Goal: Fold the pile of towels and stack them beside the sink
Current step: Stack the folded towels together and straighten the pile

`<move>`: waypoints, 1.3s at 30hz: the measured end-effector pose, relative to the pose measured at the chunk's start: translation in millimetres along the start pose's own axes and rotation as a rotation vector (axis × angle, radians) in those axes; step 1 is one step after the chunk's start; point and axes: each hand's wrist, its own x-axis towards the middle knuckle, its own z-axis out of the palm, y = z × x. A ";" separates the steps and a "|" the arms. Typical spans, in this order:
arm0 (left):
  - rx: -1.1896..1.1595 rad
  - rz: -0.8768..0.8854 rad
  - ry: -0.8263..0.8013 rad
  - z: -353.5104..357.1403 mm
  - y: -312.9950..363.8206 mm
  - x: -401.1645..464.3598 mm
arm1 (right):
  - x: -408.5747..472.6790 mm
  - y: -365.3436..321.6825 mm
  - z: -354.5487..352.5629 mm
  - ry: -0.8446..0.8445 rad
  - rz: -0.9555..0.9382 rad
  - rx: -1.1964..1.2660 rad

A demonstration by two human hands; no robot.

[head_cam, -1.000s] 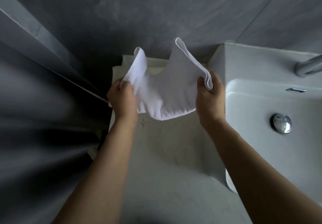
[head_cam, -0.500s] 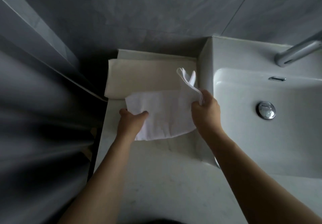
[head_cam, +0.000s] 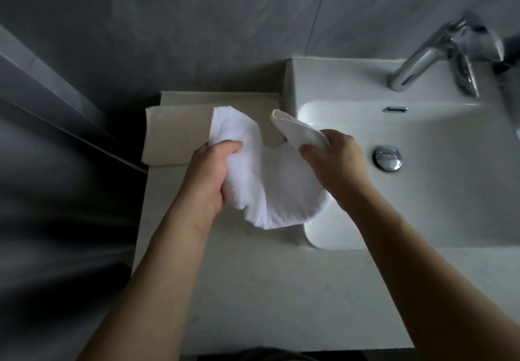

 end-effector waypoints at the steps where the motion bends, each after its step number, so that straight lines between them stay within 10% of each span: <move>1: 0.002 0.026 -0.009 14.3 1.9 -13.1 | -2.9 6.0 -11.2 0.051 -0.012 0.024; 19: 0.171 0.253 -0.176 280.6 -67.3 -136.6 | -30.6 166.8 -220.4 0.496 0.062 0.080; 39: -0.366 0.111 -0.541 587.2 -63.7 -121.0 | 131.5 347.9 -472.4 0.676 0.110 0.683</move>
